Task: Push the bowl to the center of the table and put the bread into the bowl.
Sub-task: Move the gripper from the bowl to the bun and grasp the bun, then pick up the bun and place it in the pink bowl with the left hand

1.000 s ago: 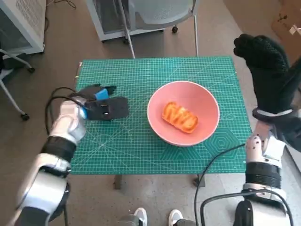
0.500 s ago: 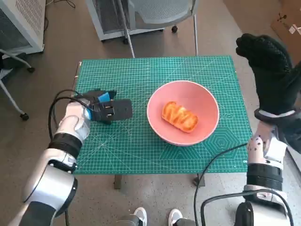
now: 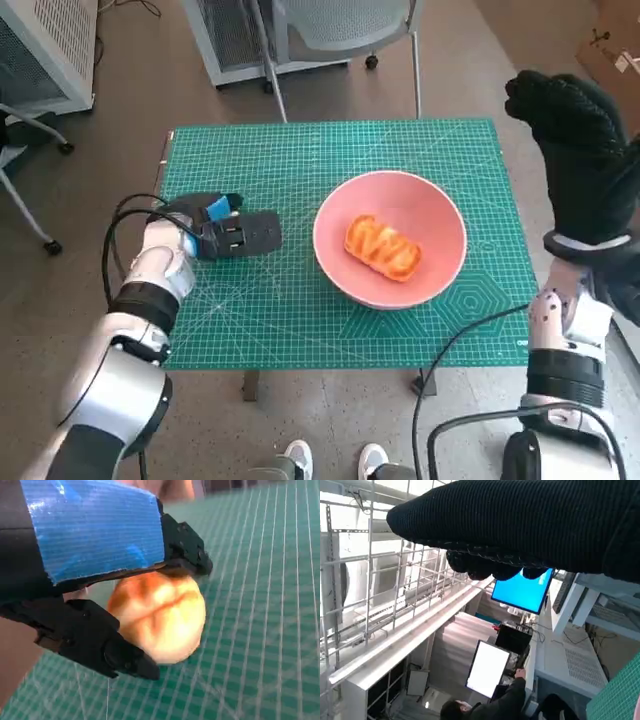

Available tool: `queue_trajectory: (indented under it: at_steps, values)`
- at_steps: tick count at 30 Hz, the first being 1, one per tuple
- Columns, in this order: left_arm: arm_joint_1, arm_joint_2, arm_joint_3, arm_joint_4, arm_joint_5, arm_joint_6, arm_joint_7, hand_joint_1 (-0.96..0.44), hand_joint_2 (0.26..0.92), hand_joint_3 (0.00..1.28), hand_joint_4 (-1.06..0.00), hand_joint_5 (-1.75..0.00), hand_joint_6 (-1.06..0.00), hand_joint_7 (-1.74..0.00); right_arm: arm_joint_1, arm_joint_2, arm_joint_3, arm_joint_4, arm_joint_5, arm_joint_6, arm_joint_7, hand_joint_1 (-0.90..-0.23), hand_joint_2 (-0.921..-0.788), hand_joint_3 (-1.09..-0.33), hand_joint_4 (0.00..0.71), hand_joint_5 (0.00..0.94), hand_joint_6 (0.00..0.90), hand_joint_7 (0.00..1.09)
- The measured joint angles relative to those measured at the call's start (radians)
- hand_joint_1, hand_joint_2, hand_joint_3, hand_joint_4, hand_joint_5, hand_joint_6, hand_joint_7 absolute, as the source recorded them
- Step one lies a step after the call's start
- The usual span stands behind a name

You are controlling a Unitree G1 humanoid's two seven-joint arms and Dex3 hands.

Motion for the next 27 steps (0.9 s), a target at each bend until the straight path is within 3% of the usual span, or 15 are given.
queue_trajectory:
  at_steps: [2,7,13,21,27]
  values:
    - [0.002,0.001,-0.005,0.0,0.002,-0.009,0.015,0.02,0.917,0.1,-0.65,-1.15,-0.61,-1.2,0.0,0.0,0.001,-0.001,0.0,0.0,0.0,-0.694,-0.921,-0.725,0.288,0.0,0.4,0.0]
    - [0.004,0.005,-0.016,0.0,0.004,-0.026,0.036,0.0,0.919,0.12,-0.59,-1.33,-0.62,-1.12,0.0,0.0,0.003,0.0,0.001,0.001,0.0,-0.696,-0.921,-0.724,0.287,0.0,0.4,0.0]
    - [0.004,0.015,-0.017,-0.011,0.003,-0.042,0.054,0.0,0.92,0.12,-0.59,-1.37,-0.63,-1.07,0.0,0.0,0.005,0.002,0.001,0.001,0.0,-0.697,-0.921,-0.724,0.288,0.001,0.4,0.0]
    - [0.004,0.041,-0.008,-0.081,0.001,-0.064,0.079,0.0,0.913,0.11,-0.64,-1.3,-0.63,-1.09,0.0,0.002,0.011,0.004,0.002,0.001,0.004,-0.696,-0.921,-0.726,0.287,0.0,0.393,0.0]
    - [0.012,0.071,0.02,-0.226,-0.006,-0.072,0.08,0.0,0.919,0.06,-0.69,-1.17,-0.63,-1.16,0.0,0.002,0.013,0.005,0.004,0.001,0.012,-0.691,-0.921,-0.725,0.287,0.001,0.392,0.0]
